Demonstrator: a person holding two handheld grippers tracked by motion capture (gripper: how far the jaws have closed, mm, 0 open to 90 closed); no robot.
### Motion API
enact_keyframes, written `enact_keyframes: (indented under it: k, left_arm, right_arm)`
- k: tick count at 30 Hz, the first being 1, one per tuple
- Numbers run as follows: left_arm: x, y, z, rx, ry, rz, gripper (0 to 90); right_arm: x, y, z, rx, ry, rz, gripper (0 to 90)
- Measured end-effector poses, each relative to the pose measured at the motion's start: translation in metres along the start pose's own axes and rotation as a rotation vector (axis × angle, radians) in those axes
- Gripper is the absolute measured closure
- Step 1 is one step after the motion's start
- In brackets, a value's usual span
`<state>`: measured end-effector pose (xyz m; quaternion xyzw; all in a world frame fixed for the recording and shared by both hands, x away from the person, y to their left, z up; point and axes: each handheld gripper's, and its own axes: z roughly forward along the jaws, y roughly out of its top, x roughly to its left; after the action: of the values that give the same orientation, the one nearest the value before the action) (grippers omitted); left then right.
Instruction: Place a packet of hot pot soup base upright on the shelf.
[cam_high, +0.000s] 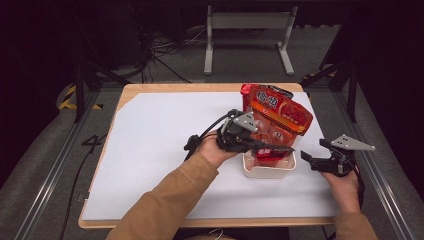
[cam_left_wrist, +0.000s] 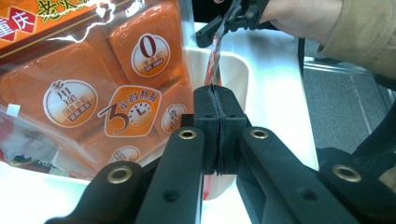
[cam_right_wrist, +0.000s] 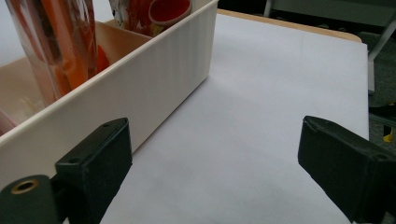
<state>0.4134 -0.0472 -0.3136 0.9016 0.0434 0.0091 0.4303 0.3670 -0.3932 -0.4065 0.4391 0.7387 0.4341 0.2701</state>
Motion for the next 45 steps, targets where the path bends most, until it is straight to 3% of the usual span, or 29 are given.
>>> enact_keyframes:
  k: [5,8,10,17,20,25,35,44,45]
  left_arm:
    - [0.001,-0.001,0.000,0.006,-0.004,0.000,85.2]
    - [0.000,-0.002,-0.001,-0.004,-0.005,0.009,73.4]
    - [0.000,-0.002,-0.003,-0.022,0.007,0.003,61.0]
    - [-0.001,-0.006,-0.023,-0.086,0.028,-0.033,40.2]
    - [-0.003,-0.008,-0.033,-0.108,0.036,-0.044,36.9]
    - [-0.008,-0.019,-0.065,-0.150,0.089,-0.062,33.2]
    - [-0.016,-0.048,-0.101,-0.172,0.175,-0.084,22.9]
    - [-0.017,-0.087,-0.130,-0.188,0.246,-0.170,17.4]
    - [-0.015,-0.097,-0.137,-0.202,0.258,-0.193,17.1]
  right_arm:
    - [0.000,0.000,0.001,0.002,0.000,0.003,10.1]
    - [0.000,0.000,0.000,0.003,0.002,0.005,10.1]
    - [-0.001,0.000,-0.001,-0.001,0.003,0.008,10.0]
    - [0.001,0.001,0.000,-0.005,0.007,0.006,10.0]
    - [0.003,0.003,0.001,-0.011,0.013,-0.001,9.9]
    - [0.004,0.007,0.002,-0.018,0.025,-0.008,9.8]
    - [0.009,0.012,-0.001,-0.030,0.057,-0.016,9.9]
    - [0.011,0.017,-0.005,-0.043,0.076,-0.024,10.3]
    - [0.012,0.018,-0.006,-0.047,0.076,-0.025,10.3]
